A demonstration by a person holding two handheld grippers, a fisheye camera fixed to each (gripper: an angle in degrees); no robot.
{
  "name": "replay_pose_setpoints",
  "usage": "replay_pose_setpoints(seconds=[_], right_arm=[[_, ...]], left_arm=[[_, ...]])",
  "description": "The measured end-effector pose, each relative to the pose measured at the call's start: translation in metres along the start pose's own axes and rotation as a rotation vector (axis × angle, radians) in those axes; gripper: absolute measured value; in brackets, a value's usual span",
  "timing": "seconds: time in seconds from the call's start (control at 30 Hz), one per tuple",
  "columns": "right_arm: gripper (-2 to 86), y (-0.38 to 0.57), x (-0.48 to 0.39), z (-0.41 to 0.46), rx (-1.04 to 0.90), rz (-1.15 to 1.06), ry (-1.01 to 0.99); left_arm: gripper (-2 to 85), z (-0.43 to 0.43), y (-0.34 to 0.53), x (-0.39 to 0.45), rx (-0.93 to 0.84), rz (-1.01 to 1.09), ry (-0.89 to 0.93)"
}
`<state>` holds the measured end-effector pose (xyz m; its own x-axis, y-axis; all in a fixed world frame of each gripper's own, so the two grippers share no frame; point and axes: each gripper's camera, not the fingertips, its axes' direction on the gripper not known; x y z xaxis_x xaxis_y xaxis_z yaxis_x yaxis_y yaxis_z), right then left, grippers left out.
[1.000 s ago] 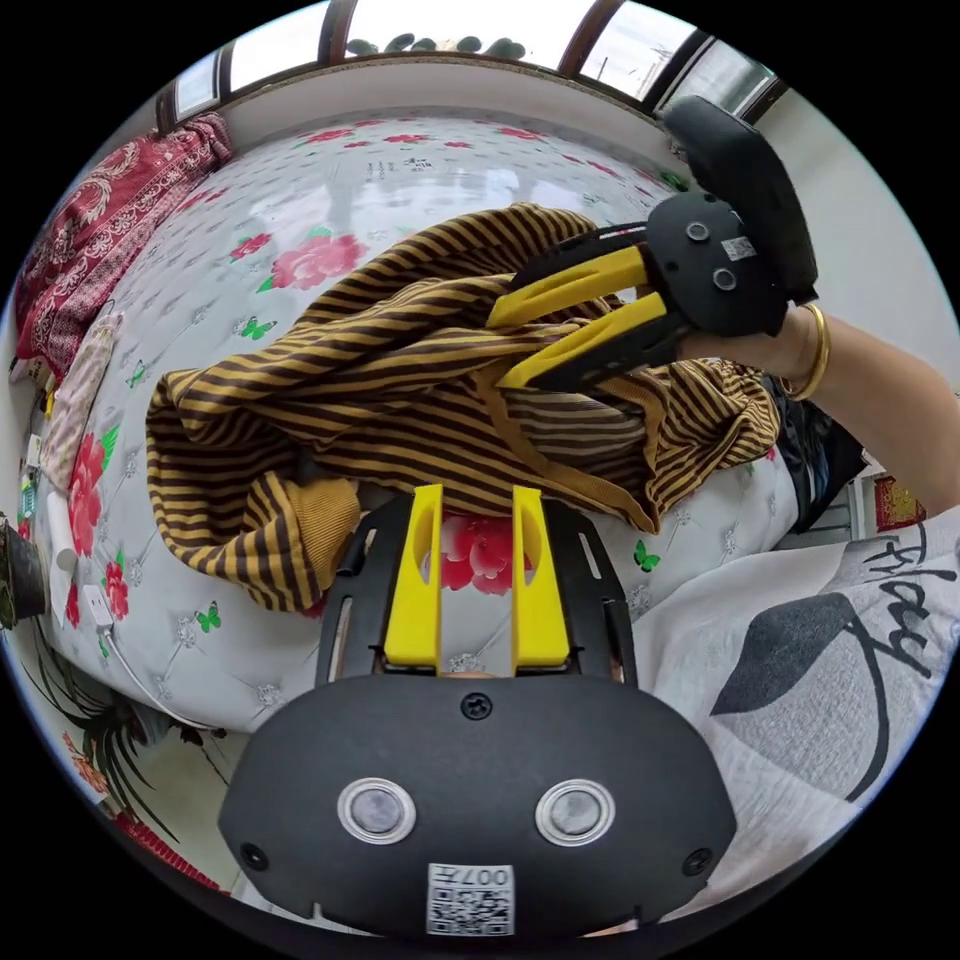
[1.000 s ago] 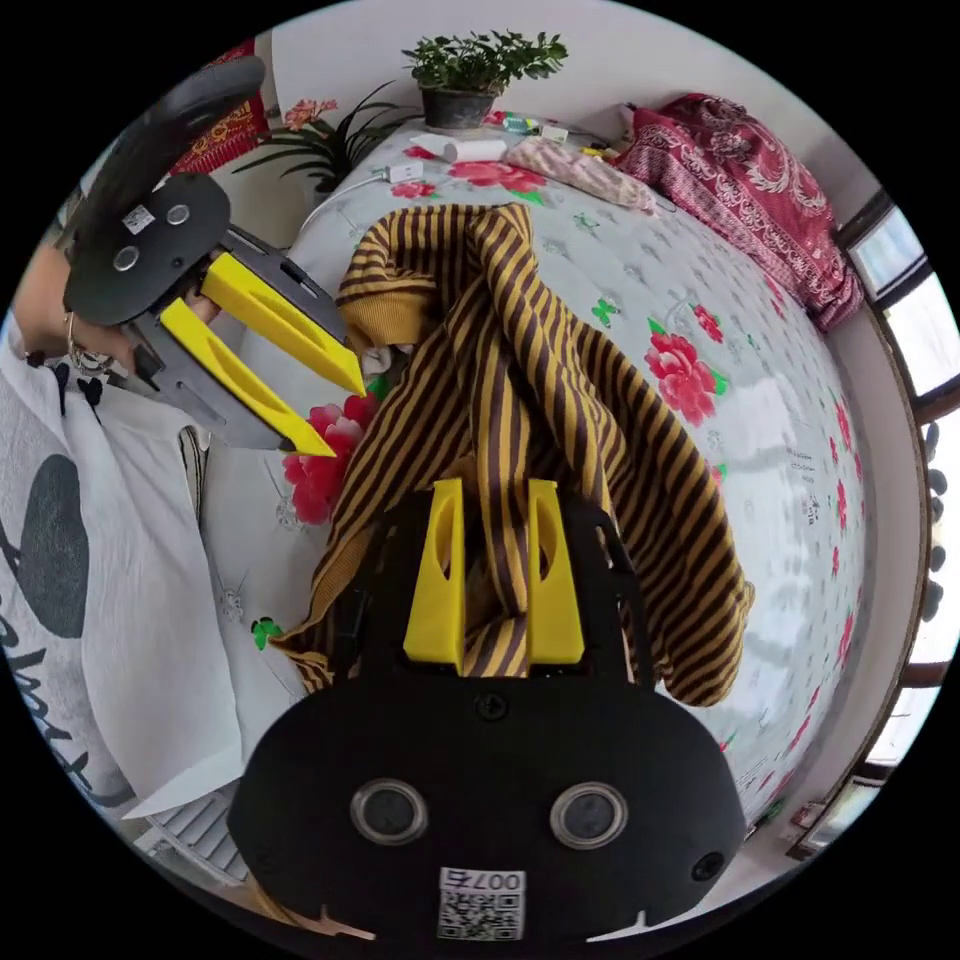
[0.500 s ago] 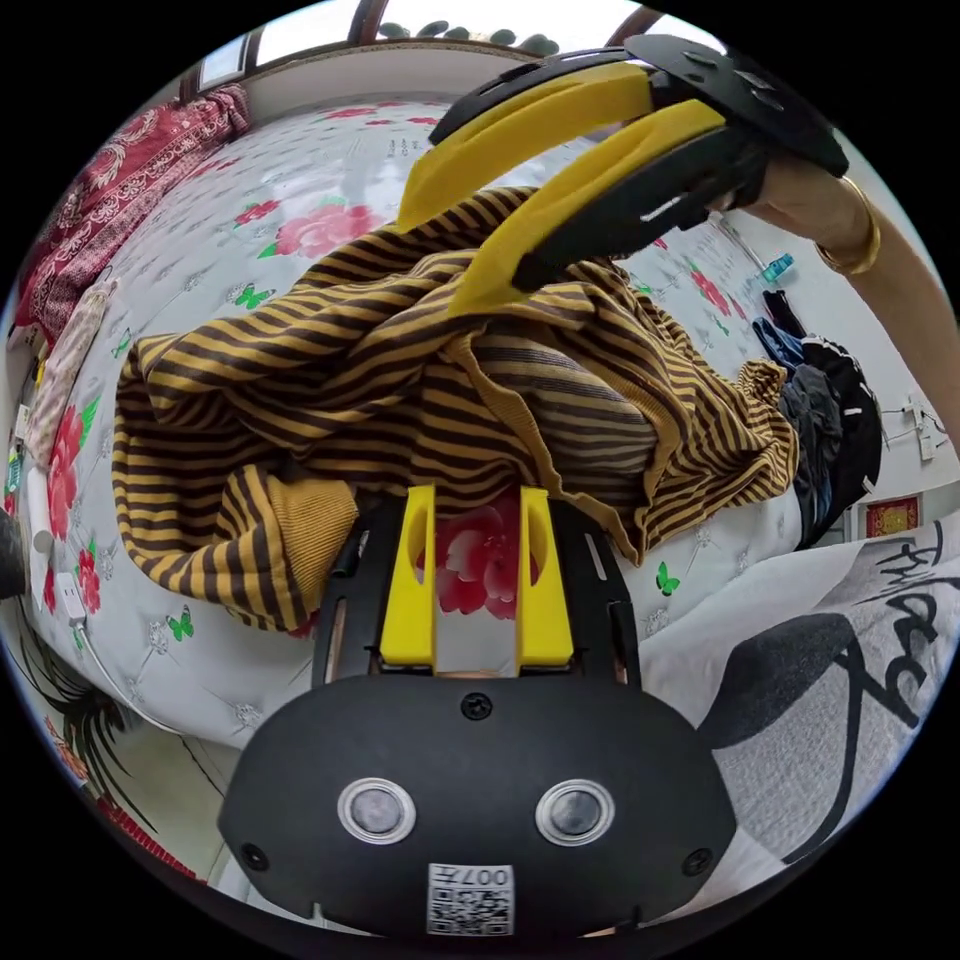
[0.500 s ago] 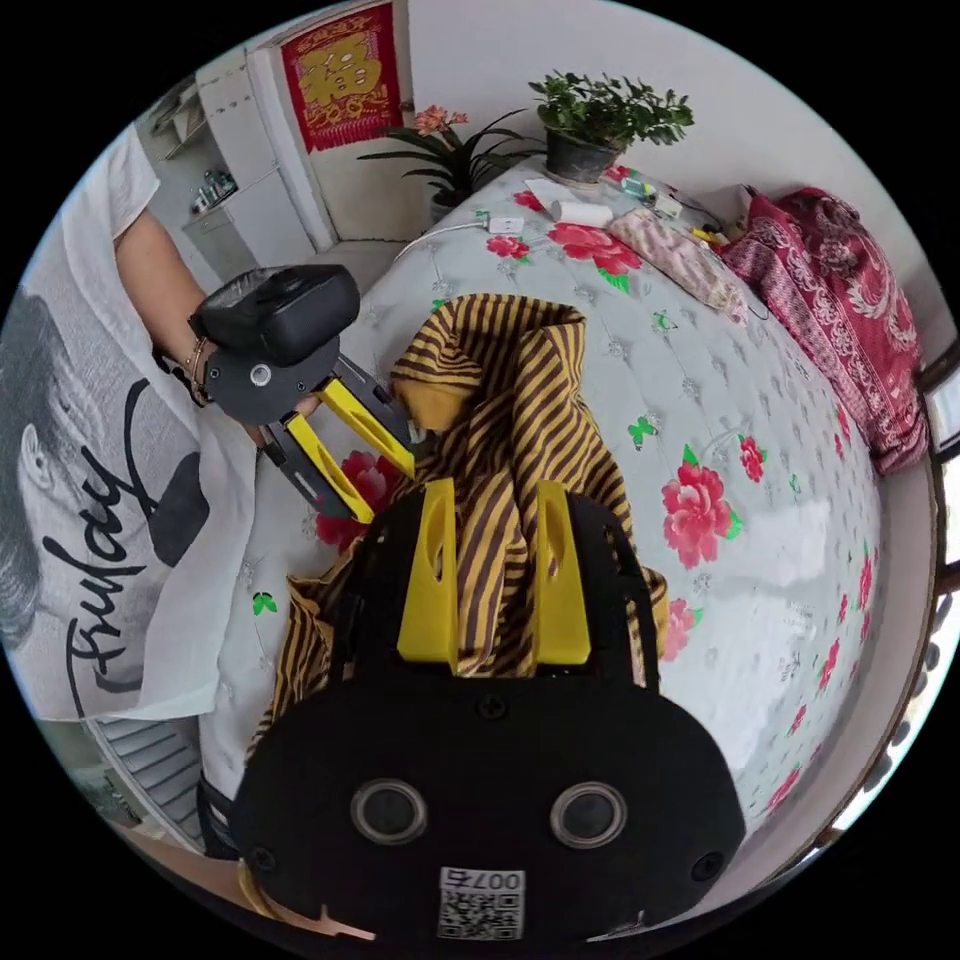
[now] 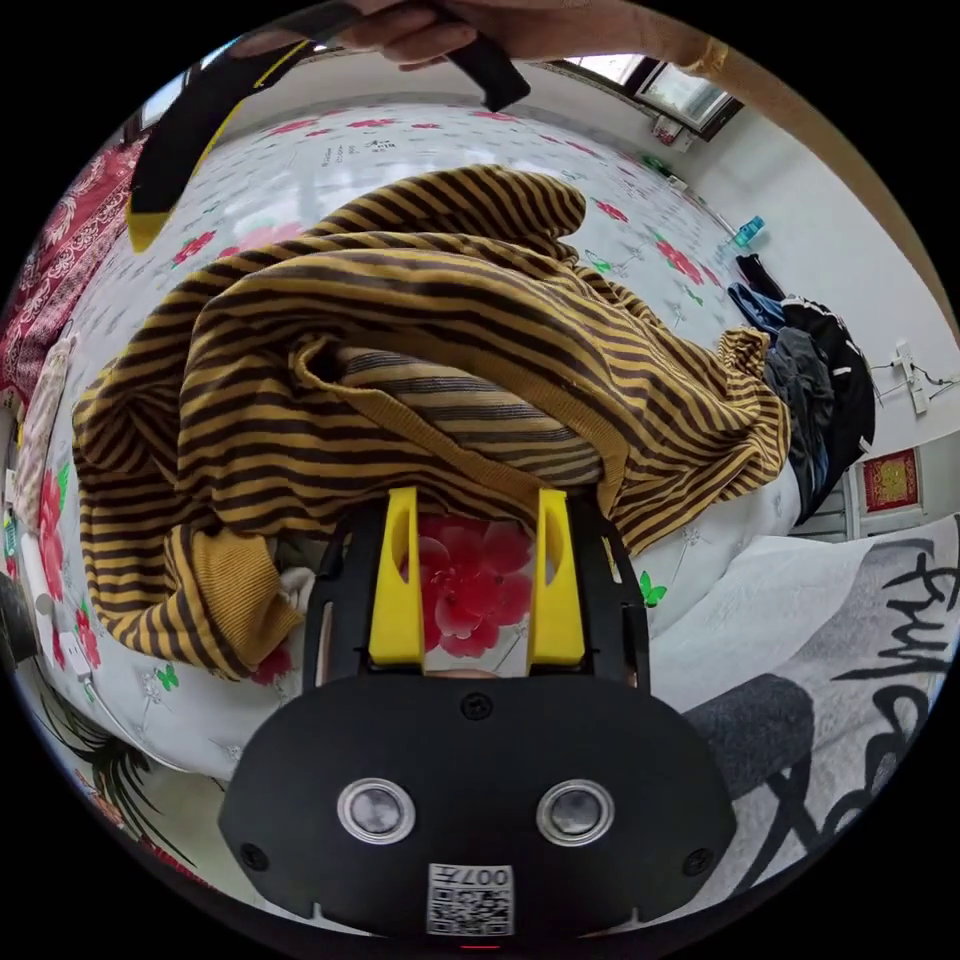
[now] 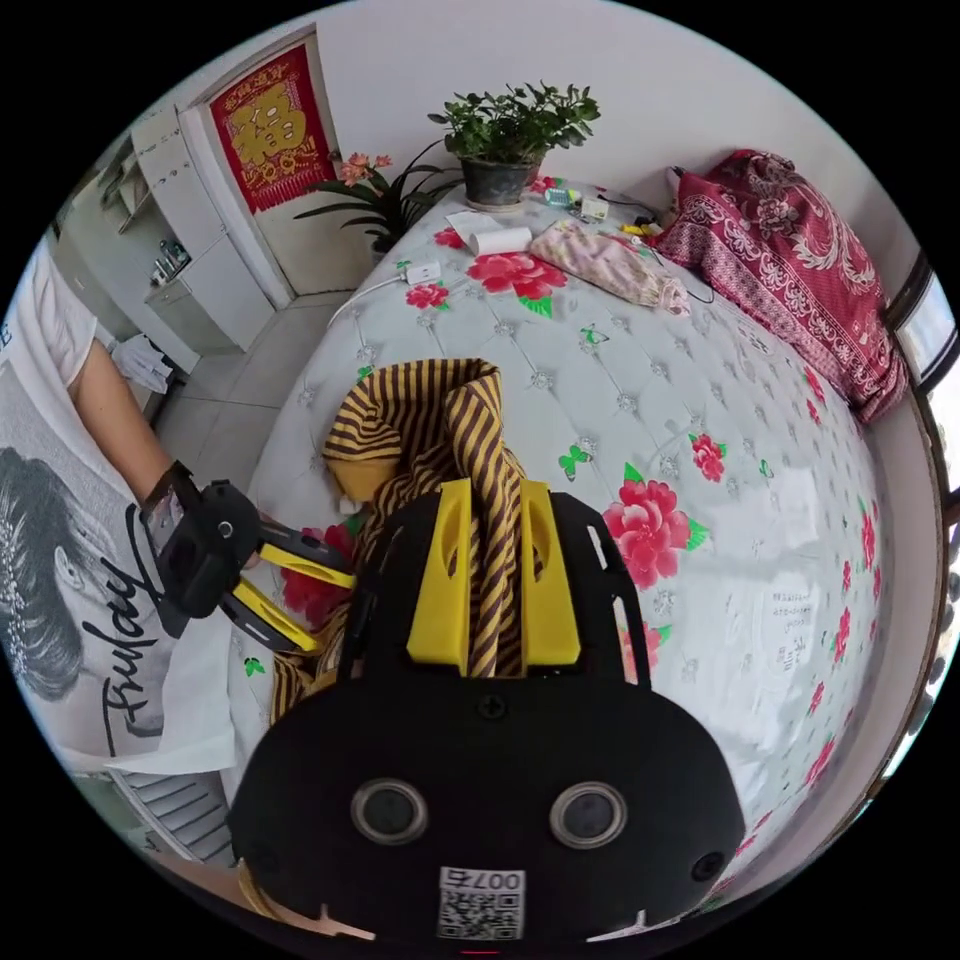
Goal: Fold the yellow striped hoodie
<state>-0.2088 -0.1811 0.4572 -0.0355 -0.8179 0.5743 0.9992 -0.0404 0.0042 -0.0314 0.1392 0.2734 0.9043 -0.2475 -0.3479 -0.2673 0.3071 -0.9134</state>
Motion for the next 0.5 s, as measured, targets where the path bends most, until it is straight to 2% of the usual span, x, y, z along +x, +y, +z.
replay_pose_setpoints(seconds=[0.17, 0.23, 0.27, 0.4, 0.5], right_arm=[[5.7, -0.024, -0.047, 0.072, -0.190, -0.177, -0.019], [4.1, -0.025, -0.059, 0.103, -0.298, -0.224, -0.011], [2.9, -0.024, -0.063, 0.113, -0.335, -0.223, 0.067], [1.0, -0.015, -0.044, 0.067, -0.198, -0.057, 0.145], [0.5, 0.010, -0.019, -0.014, -0.052, 0.138, 0.219]], left_arm=[[12.9, 0.030, 0.012, 0.015, -0.016, 0.040, -0.068], [5.5, 0.037, 0.020, 0.020, -0.021, 0.069, -0.139], [2.6, 0.037, 0.027, 0.020, -0.005, 0.091, -0.140], [-0.3, 0.024, 0.044, -0.001, 0.044, 0.049, -0.173], [-0.7, -0.021, 0.034, -0.020, 0.161, 0.081, -0.347]])
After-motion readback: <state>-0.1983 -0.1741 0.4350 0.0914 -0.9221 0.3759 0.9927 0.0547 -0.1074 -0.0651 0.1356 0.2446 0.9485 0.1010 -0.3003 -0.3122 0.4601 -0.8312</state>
